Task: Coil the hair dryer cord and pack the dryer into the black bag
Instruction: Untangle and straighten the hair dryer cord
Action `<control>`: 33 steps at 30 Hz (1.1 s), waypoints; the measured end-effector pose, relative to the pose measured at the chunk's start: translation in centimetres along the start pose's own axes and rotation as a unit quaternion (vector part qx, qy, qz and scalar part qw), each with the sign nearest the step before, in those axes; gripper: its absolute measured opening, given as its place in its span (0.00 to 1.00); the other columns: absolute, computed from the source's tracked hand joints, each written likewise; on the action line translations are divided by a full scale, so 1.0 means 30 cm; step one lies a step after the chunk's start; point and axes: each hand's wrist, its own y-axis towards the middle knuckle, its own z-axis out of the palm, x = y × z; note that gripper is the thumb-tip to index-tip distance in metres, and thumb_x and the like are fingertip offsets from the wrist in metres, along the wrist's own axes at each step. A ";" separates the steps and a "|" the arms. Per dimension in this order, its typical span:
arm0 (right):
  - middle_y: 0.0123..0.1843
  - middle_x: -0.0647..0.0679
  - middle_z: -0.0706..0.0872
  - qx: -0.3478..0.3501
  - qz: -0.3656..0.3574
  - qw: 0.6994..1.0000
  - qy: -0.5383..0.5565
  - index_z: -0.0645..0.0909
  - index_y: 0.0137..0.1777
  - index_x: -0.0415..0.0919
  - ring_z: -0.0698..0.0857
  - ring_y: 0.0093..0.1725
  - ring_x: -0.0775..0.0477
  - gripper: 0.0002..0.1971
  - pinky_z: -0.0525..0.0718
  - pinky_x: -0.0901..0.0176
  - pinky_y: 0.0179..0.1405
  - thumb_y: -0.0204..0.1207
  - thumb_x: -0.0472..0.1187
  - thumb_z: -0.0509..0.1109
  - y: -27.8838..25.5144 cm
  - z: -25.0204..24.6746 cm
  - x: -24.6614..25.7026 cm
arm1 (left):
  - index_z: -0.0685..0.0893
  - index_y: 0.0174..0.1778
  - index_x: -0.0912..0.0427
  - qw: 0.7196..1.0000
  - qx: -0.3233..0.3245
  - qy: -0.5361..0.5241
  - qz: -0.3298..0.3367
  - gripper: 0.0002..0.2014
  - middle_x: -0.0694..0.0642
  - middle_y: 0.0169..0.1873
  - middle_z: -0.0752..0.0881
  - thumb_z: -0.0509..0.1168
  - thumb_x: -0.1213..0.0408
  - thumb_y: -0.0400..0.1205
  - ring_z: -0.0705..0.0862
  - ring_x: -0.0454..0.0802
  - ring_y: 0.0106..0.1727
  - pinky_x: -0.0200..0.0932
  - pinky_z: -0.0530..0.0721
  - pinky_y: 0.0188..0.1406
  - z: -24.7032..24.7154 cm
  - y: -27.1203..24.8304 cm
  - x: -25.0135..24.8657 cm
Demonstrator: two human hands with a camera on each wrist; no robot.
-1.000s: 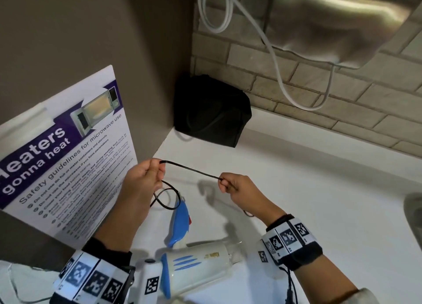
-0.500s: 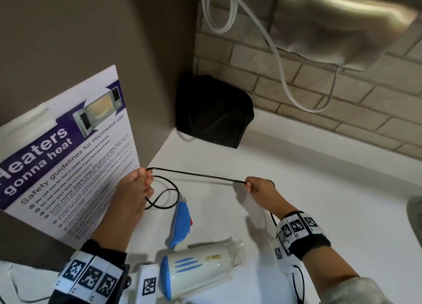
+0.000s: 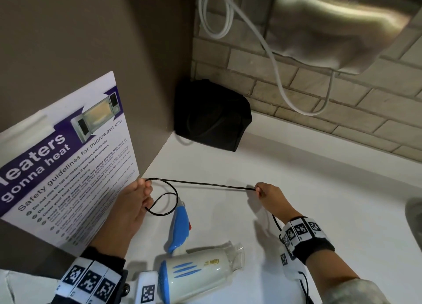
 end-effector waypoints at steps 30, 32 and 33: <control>0.46 0.47 0.88 -0.080 -0.037 0.987 -0.135 0.83 0.53 0.48 0.80 0.39 0.43 0.16 0.67 0.59 0.30 0.77 0.29 0.58 -0.170 -0.159 0.290 | 0.53 0.82 0.55 0.579 0.061 0.804 0.121 0.26 0.70 0.77 0.64 0.42 0.52 0.88 0.64 0.64 0.78 0.55 0.69 0.71 0.251 -0.131 -0.005; 0.47 0.48 0.88 -0.062 -0.058 0.986 -0.145 0.83 0.53 0.48 0.84 0.45 0.42 0.16 0.70 0.58 0.33 0.77 0.30 0.58 -0.197 -0.178 0.326 | 0.50 0.83 0.53 0.564 0.081 0.812 0.125 0.27 0.72 0.81 0.51 0.43 0.49 0.88 0.52 0.66 0.83 0.59 0.56 0.78 0.304 -0.165 -0.018; 0.48 0.48 0.89 -0.045 -0.077 0.986 -0.140 0.83 0.53 0.47 0.85 0.48 0.41 0.16 0.72 0.57 0.34 0.76 0.30 0.58 -0.210 -0.186 0.346 | 0.50 0.83 0.51 0.576 0.103 0.795 0.160 0.27 0.68 0.83 0.47 0.44 0.49 0.87 0.48 0.64 0.84 0.59 0.50 0.80 0.329 -0.177 -0.015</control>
